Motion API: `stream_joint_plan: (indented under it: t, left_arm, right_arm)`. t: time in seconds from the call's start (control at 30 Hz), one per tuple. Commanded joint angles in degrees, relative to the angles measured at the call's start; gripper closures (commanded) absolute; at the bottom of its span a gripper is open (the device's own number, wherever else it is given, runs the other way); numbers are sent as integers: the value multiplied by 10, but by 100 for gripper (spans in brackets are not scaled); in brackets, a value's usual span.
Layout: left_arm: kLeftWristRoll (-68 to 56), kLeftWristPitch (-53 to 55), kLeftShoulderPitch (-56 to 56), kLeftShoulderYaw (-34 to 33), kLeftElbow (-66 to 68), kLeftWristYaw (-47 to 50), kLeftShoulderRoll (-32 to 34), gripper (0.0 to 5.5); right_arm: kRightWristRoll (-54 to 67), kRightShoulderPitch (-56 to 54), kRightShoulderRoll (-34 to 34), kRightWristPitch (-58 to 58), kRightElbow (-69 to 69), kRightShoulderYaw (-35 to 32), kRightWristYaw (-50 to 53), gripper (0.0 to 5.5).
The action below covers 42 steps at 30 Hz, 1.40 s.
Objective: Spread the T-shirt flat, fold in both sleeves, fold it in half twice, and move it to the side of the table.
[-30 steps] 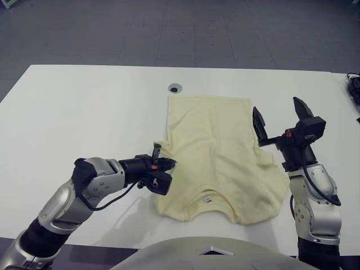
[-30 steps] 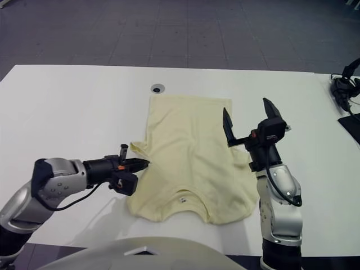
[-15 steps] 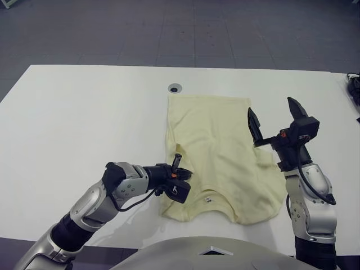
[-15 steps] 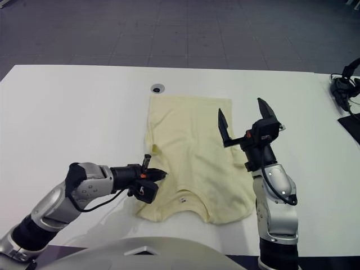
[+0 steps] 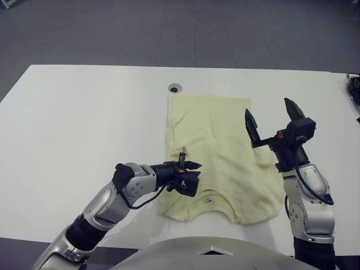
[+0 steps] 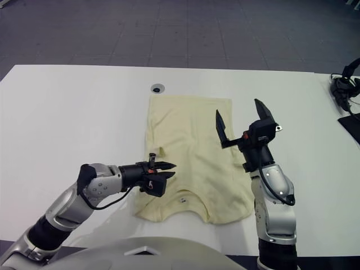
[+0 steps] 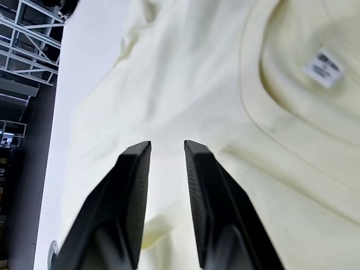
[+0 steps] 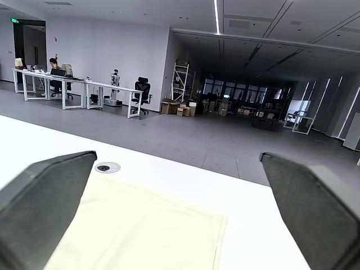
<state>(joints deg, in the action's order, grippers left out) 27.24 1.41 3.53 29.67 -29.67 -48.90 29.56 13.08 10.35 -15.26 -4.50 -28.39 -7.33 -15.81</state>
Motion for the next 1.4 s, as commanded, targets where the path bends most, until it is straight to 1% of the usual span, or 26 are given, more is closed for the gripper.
stream_joint_plan:
  t: [0.03, 0.13, 0.2, 0.27, 0.33, 0.4, 0.5, 0.57, 0.63, 0.7, 0.77, 0.87, 1.03, 1.3, 1.4]
  left_arm:
    - [-37, 29, -5, -28, -18, 33, -35, 373]
    - [-63, 55, -14, -70, -20, 69, -57, 324]
    - [-87, 75, -27, -119, -18, 112, -78, 290]
    - [-121, 99, -38, -181, -14, 172, -118, 253]
    - [-168, 114, -49, -239, -8, 235, -171, 222]
    - [-216, 104, -63, -274, -2, 284, -221, 188]
    - [-242, 57, -86, -292, 22, 349, -270, 142]
    - [-239, 28, -95, -290, 33, 377, -285, 115]
    - [-237, 8, -99, -289, 34, 396, -293, 81]
    - [-236, -5, -103, -291, 32, 412, -298, 47]
    - [-233, -14, -106, -289, 31, 424, -299, 19]
    - [-226, -23, -107, -281, 27, 435, -295, 14]
    - [-222, -29, -109, -274, 24, 443, -288, 14]
    - [-222, -31, -111, -280, 19, 453, -280, 14]
    - [-221, -32, -108, -281, 21, 456, -279, 10]
  right_arm:
    - [0, 6, -3, -1, -4, -5, -1, 10]
    - [4, 7, -3, -2, -6, -9, -1, 10]
    - [21, 6, -2, -8, -6, -20, -1, 10]
    - [43, 3, -9, -17, -8, -44, -4, 10]
    - [68, 2, -36, -29, -2, -81, -22, 10]
    - [61, 10, -93, -25, 10, -107, -69, 10]
    - [31, 30, -209, 1, 47, -150, -169, 10]
    - [2, 45, -280, 24, 87, -175, -226, 10]
    - [-42, 66, -339, 67, 132, -187, -273, 10]
    - [-67, 97, -384, 114, 164, -191, -327, 10]
    - [-88, 121, -413, 148, 187, -187, -364, 10]
    - [-113, 146, -439, 181, 210, -171, -402, 10]
    - [-164, 162, -459, 201, 237, -113, -428, 10]
    - [-220, 117, -460, 211, 290, -26, -416, 10]
    - [-221, 105, -458, 215, 302, -7, -411, 65]
